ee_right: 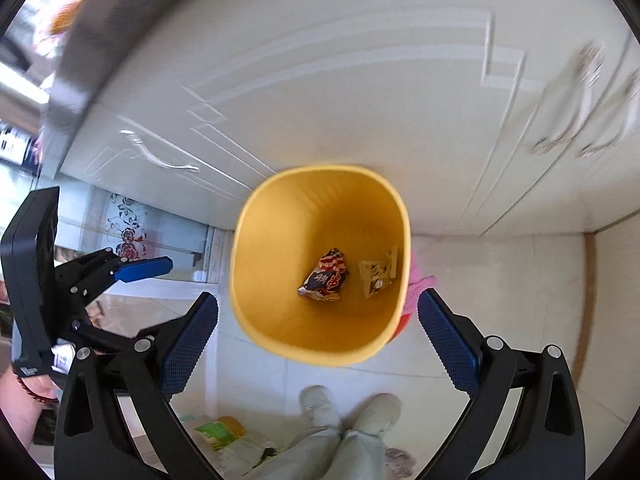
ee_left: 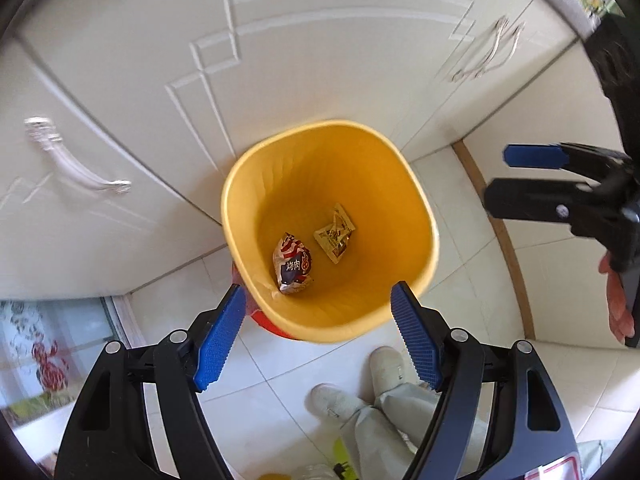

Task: Collect trash
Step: 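Grasp the white toothpaste tube with the left tool while the right tool grasps the yellow sausage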

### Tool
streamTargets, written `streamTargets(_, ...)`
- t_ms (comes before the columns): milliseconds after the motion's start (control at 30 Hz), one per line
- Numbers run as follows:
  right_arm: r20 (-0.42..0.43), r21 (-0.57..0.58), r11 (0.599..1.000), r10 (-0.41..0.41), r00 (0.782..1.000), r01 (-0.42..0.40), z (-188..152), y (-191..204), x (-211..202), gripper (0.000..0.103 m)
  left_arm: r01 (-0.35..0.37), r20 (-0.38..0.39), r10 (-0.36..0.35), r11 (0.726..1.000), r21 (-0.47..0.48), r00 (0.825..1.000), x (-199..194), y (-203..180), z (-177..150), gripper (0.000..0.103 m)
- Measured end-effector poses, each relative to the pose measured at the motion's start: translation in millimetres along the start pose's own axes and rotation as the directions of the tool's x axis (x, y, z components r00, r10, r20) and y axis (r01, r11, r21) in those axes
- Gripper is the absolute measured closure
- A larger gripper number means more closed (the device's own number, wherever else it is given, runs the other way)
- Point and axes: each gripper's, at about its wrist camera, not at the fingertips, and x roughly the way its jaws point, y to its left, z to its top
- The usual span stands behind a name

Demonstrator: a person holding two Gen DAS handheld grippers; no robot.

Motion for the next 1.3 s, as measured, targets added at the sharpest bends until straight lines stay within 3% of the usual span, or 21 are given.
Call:
streamTargets(333, 0.192, -0.089, 0.991, -0.081, 0.978, 0.099, -10, 46, -124, 0.003, -0.037, 0.149, 0.053, 0.994, -0.105, 0.987, -100, -14, -23, 0.025)
streamTargets(533, 0.274, -0.098, 0.988, -0.091, 0.957, 0.122, 1, 69, -177, 0.004, -0.073, 0.230, 0.111, 0.983, -0.168, 0.967, -160, -4, -26, 0.023)
streamTargets(667, 0.316, -0.093, 0.990, -0.069, 0.946, 0.103, 15, 91, -190, 0.004, -0.105, 0.277, 0.156, 0.976, -0.190, 0.948, -191, 14, -15, 0.022)
streamTargets(900, 0.381, -0.113, 0.987, -0.064, 0.923, 0.115, 55, 132, -195, 0.003, -0.160, 0.331, 0.223, 0.966, -0.204, 0.917, -220, 59, 22, 0.019)
streamTargets(1067, 0.398, -0.082, 0.990, -0.075, 0.914, 0.117, 99, 151, -176, 0.004, -0.199, 0.332, 0.264, 0.956, -0.217, 0.905, -220, 102, 56, 0.019)
streamTargets(1300, 0.380, 0.007, 0.989, -0.141, 0.914, 0.150, 152, 166, -127, 0.007, -0.220, 0.305, 0.284, 0.949, -0.228, 0.909, -203, 162, 108, 0.020)
